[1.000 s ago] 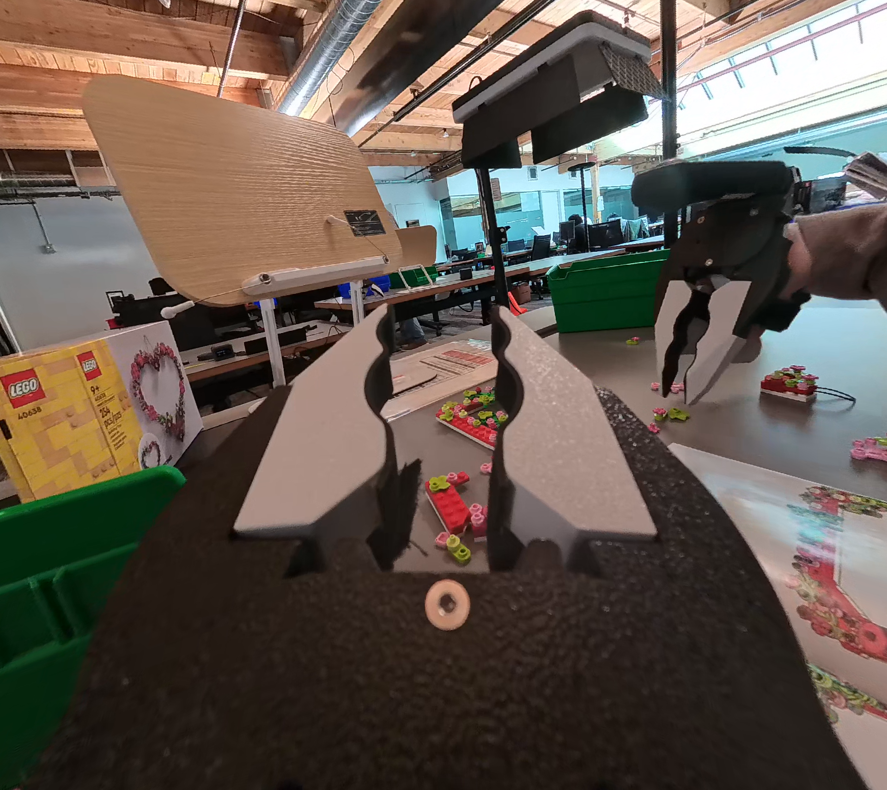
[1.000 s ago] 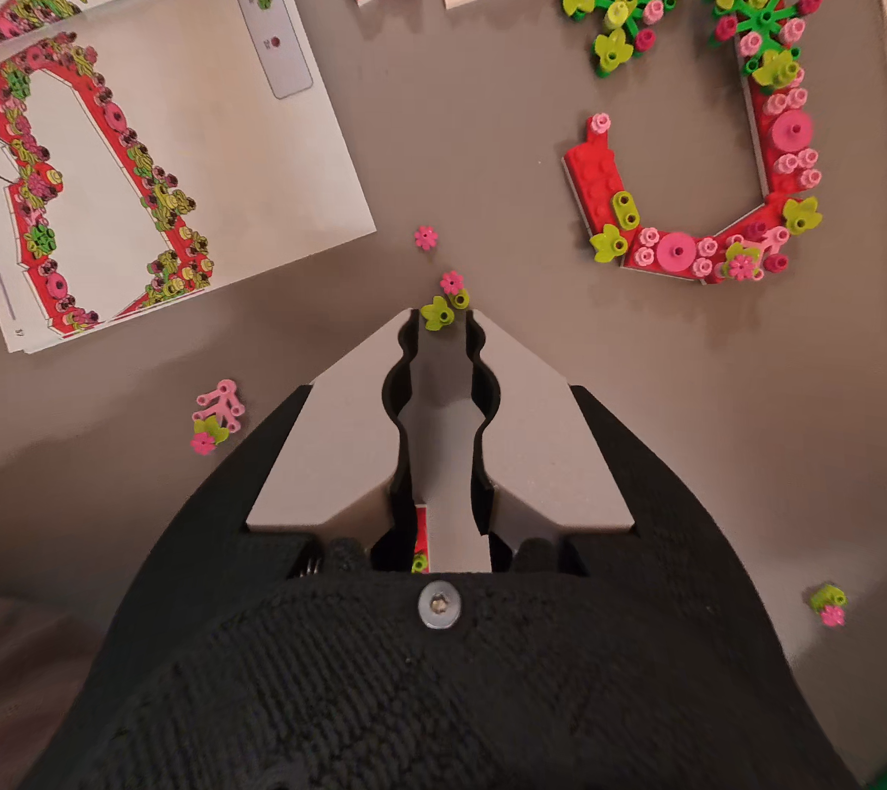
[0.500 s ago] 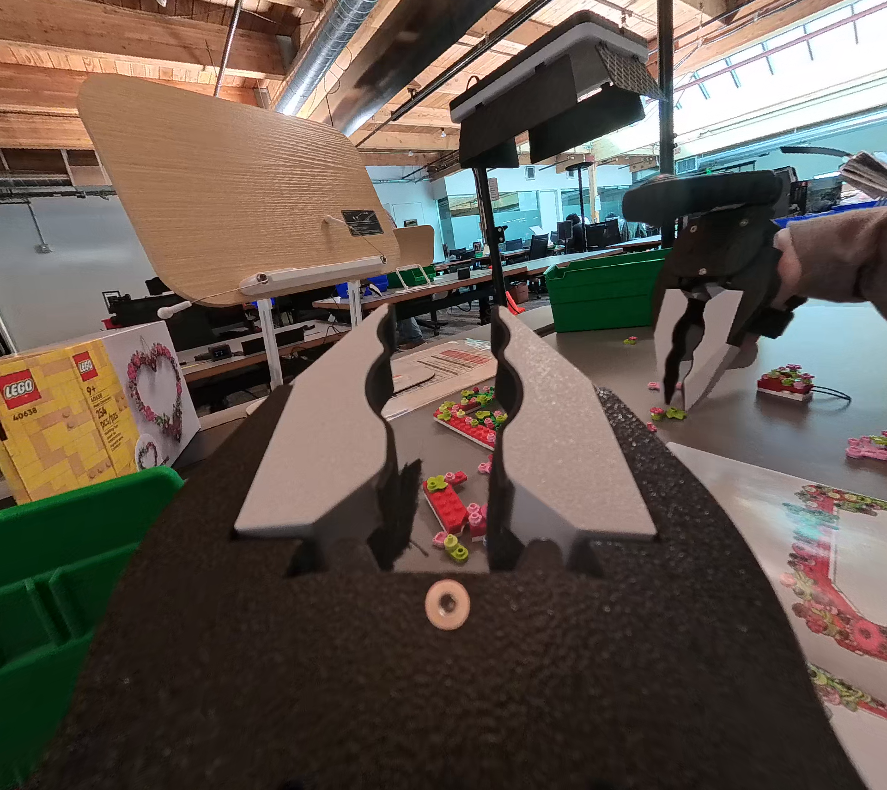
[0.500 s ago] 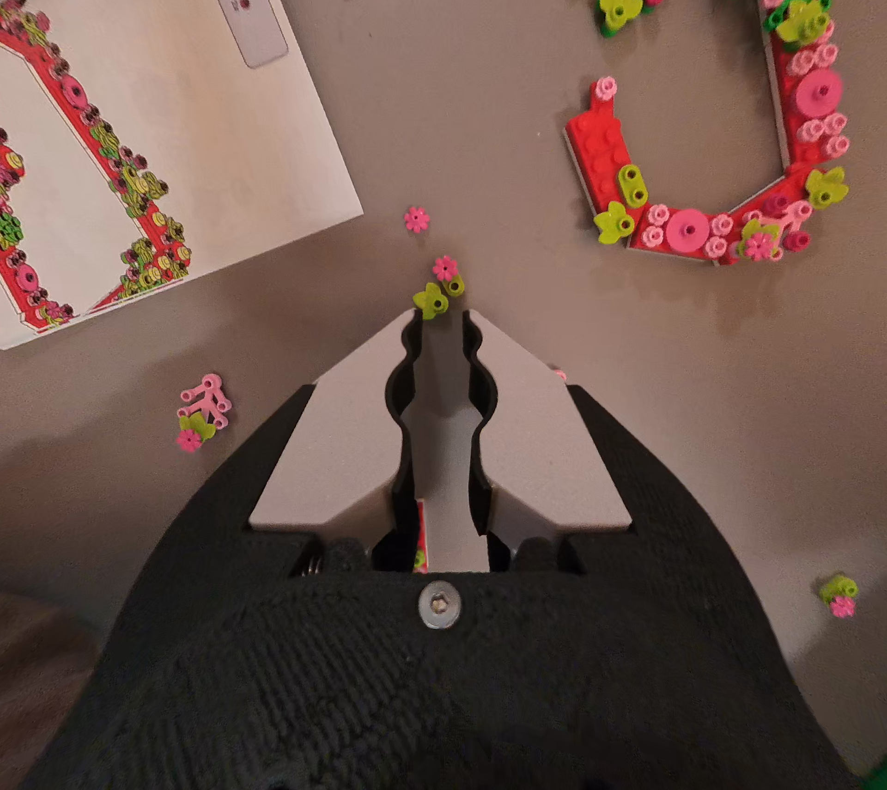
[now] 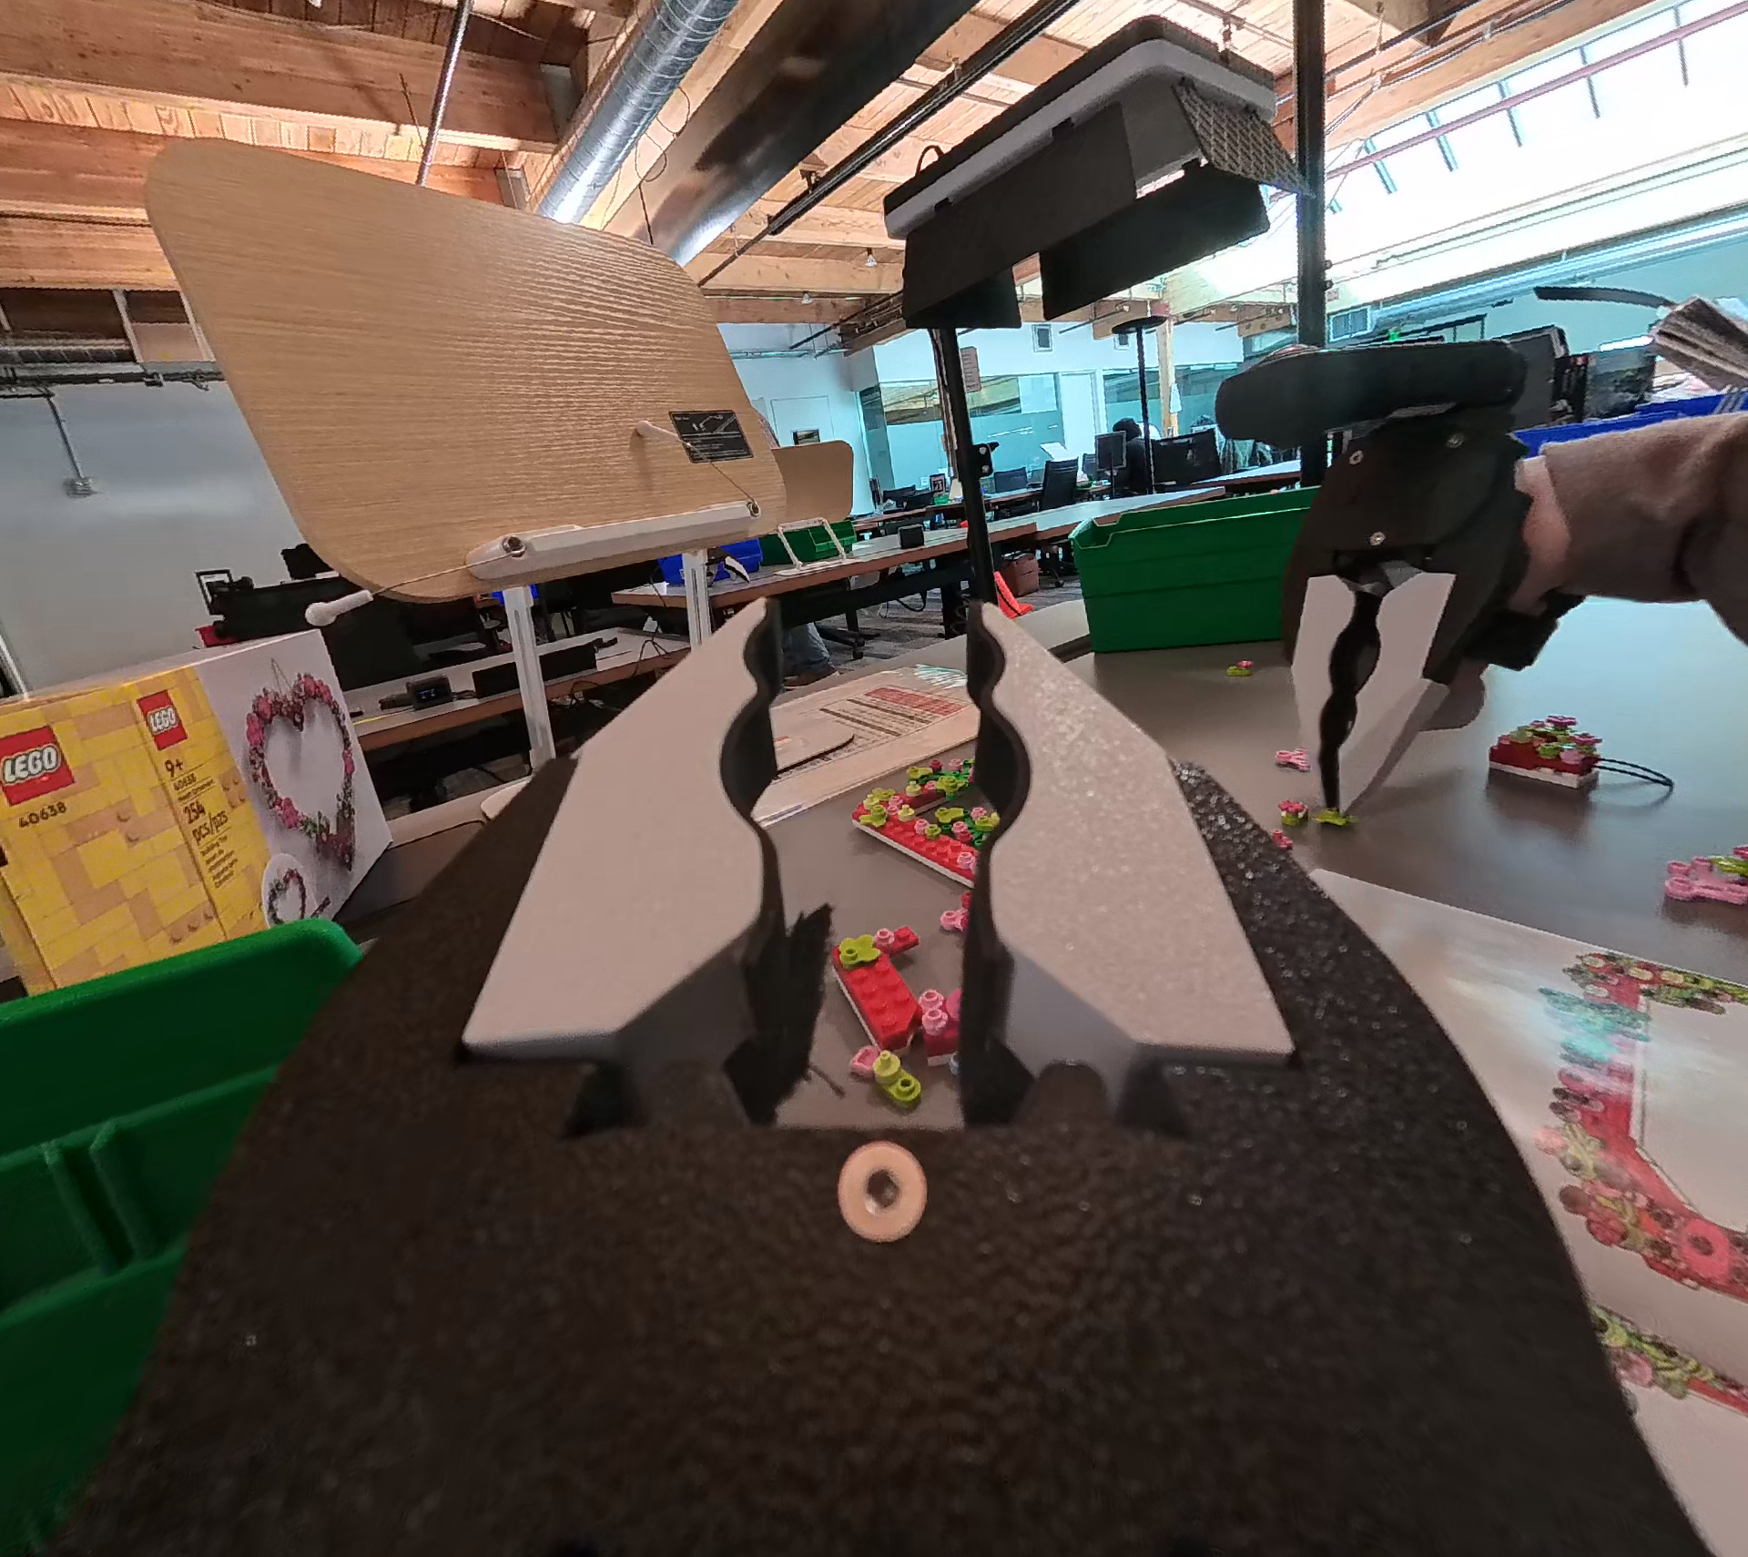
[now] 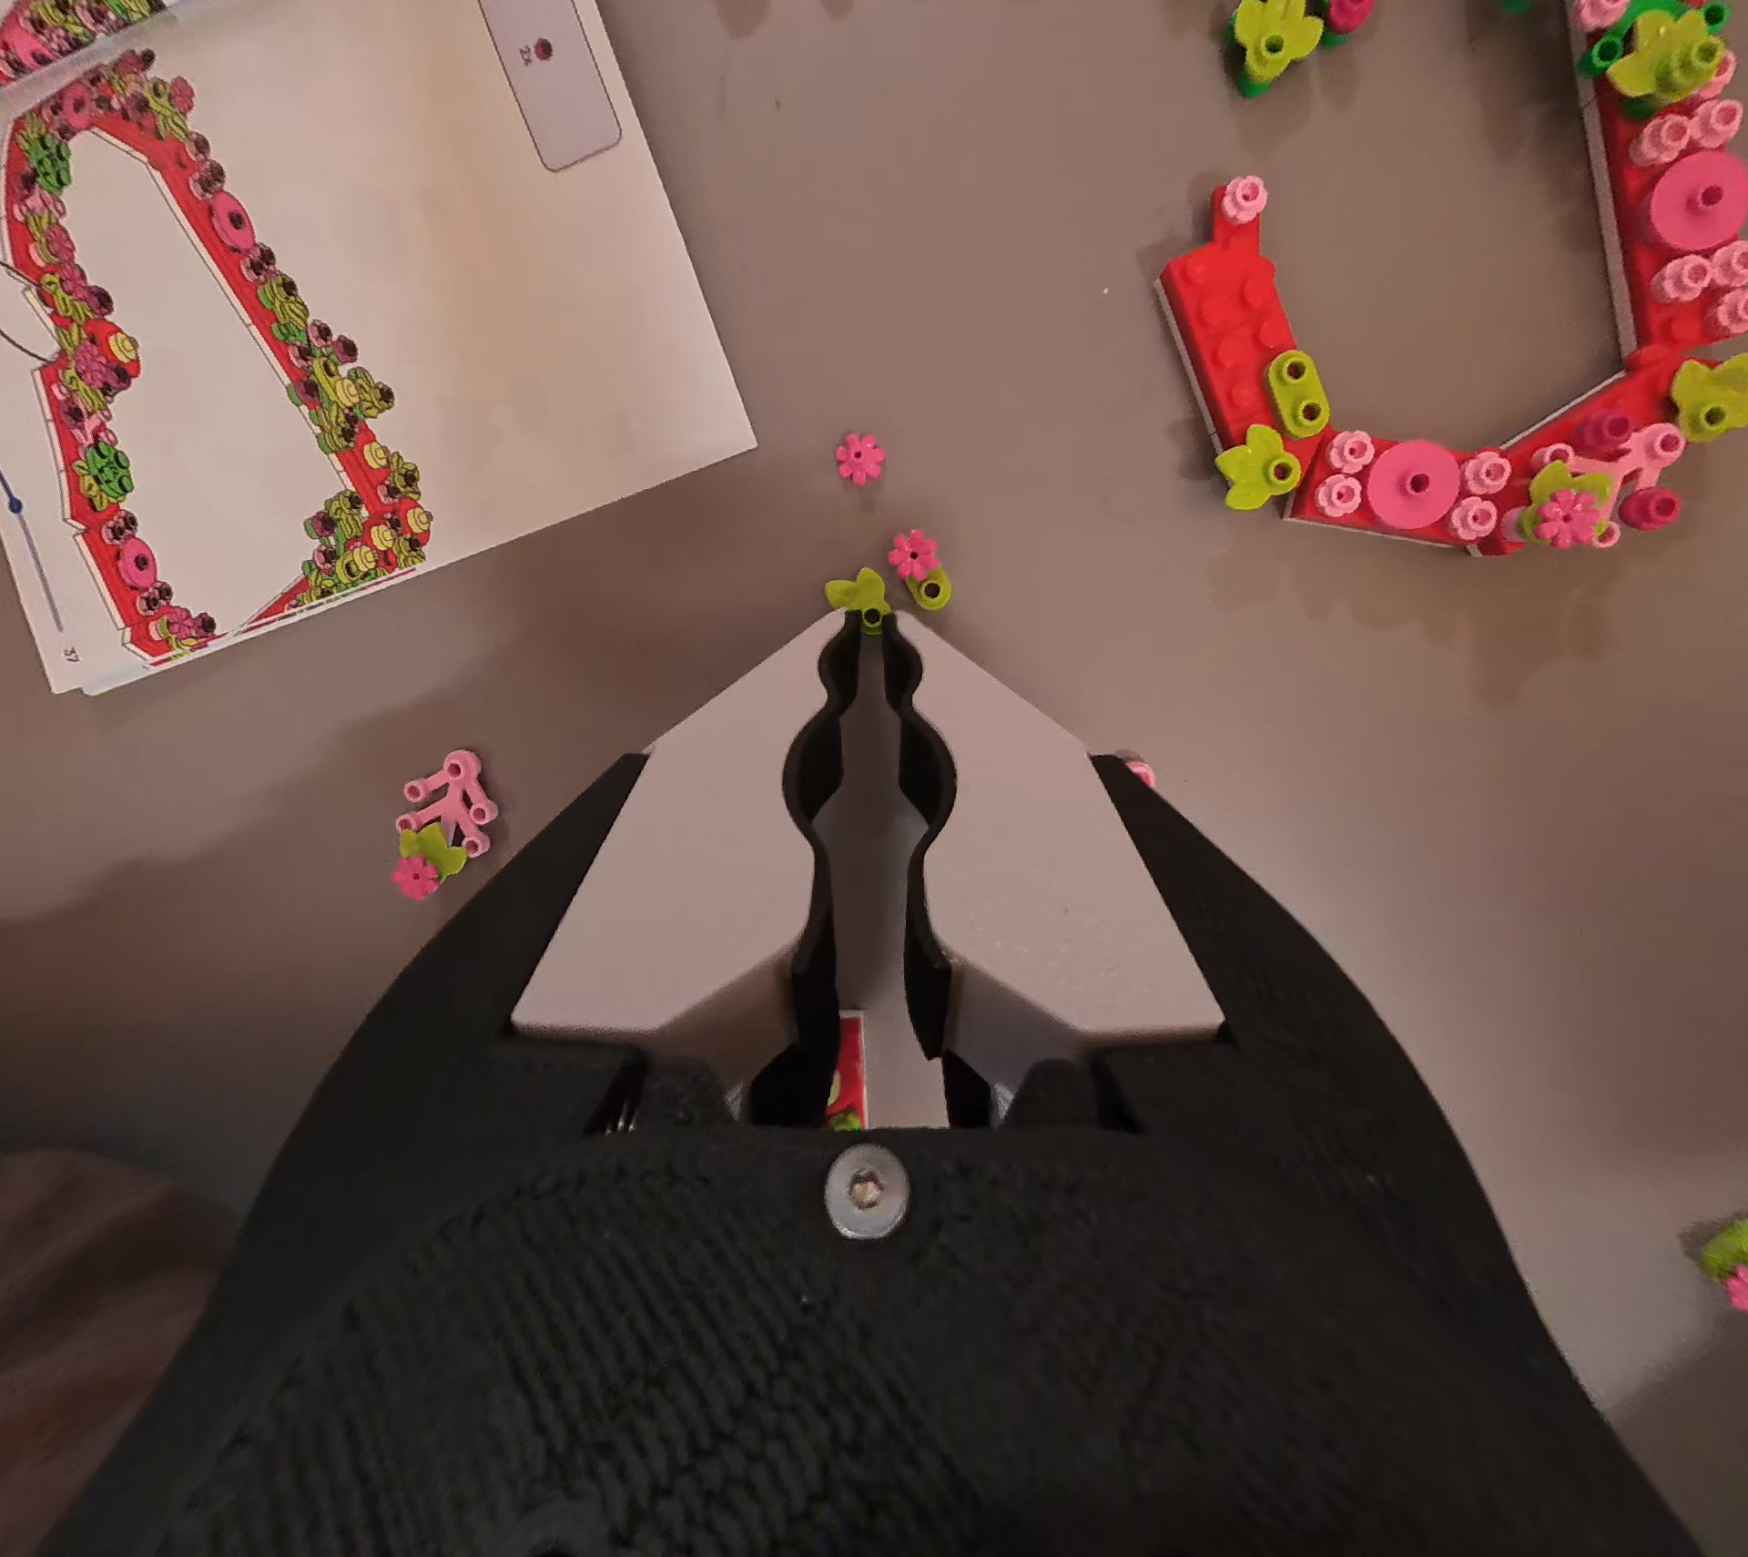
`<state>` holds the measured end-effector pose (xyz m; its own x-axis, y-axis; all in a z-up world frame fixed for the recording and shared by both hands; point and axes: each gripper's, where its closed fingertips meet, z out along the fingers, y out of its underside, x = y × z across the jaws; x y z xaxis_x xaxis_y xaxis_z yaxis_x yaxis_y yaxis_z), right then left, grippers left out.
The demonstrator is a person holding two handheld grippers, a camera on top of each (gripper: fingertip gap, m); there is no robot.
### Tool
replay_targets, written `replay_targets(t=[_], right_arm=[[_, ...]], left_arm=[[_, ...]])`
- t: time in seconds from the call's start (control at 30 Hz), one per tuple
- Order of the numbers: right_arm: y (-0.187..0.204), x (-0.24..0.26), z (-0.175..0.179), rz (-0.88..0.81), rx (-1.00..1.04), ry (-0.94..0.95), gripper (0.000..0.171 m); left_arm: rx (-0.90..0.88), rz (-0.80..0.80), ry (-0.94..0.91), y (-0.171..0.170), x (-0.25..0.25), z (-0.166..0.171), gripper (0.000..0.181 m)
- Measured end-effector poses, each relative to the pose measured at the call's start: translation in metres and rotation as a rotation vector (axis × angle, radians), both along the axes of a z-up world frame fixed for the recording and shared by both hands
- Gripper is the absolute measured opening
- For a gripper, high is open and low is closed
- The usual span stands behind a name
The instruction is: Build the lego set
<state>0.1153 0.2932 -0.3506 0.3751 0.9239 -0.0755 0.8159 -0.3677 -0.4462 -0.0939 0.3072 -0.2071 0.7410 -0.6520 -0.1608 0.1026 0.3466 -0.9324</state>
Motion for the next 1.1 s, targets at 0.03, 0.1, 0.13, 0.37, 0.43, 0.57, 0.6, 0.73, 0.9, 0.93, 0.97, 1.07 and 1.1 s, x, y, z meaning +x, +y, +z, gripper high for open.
replay_targets(t=[0.03,0.1,0.13,0.37,0.43,0.57,0.6,0.73,0.9,0.93,0.97,1.07,1.1], right_arm=[[-0.001,0.001,0.0,-0.001,-0.006,-0.002,0.002],[-0.004,0.001,0.0,0.0,-0.019,-0.002,0.002],[-0.005,0.001,0.0,-0.003,-0.028,-0.003,0.002],[-0.037,0.0,0.001,-0.01,-0.225,-0.012,0.003],[-0.04,-0.004,0.012,-0.022,-0.24,0.026,0.005],[-0.025,0.008,0.043,-0.106,-0.092,0.085,0.015],[-0.017,0.018,0.049,-0.142,-0.023,0.069,0.018],[0.018,0.08,0.068,-0.354,0.247,-0.062,0.02],[0.02,0.102,0.061,-0.422,0.221,0.003,0.023],[0.02,0.099,0.057,-0.414,0.198,0.035,0.023],[0.019,0.092,0.053,-0.398,0.164,0.067,0.024],[0.019,0.075,0.034,-0.339,0.091,0.081,0.028],[0.02,0.071,0.027,-0.319,0.079,0.061,0.029]], left_arm=[[0.0,0.0,0.0,0.0,0.0,0.0,0.037],[0.0,0.0,0.0,0.0,0.0,0.0,0.037],[0.001,0.001,-0.001,0.0,0.0,0.0,0.037],[0.001,0.0,-0.001,0.0,0.0,0.0,0.036],[0.0,0.0,-0.002,0.0,0.0,0.0,0.036],[0.0,-0.001,-0.004,0.0,0.0,0.0,0.036],[0.001,0.0,-0.004,0.0,0.0,0.001,0.036],[0.001,0.0,-0.003,0.0,0.0,0.0,0.037],[0.0,-0.003,0.0,-0.001,0.0,0.0,0.036],[0.001,-0.003,0.001,-0.001,0.001,0.0,0.036],[0.001,-0.003,0.001,-0.001,0.001,0.0,0.037],[0.0,-0.003,0.001,-0.001,0.0,0.0,0.036],[0.0,-0.003,0.002,-0.001,0.0,0.0,0.036]])
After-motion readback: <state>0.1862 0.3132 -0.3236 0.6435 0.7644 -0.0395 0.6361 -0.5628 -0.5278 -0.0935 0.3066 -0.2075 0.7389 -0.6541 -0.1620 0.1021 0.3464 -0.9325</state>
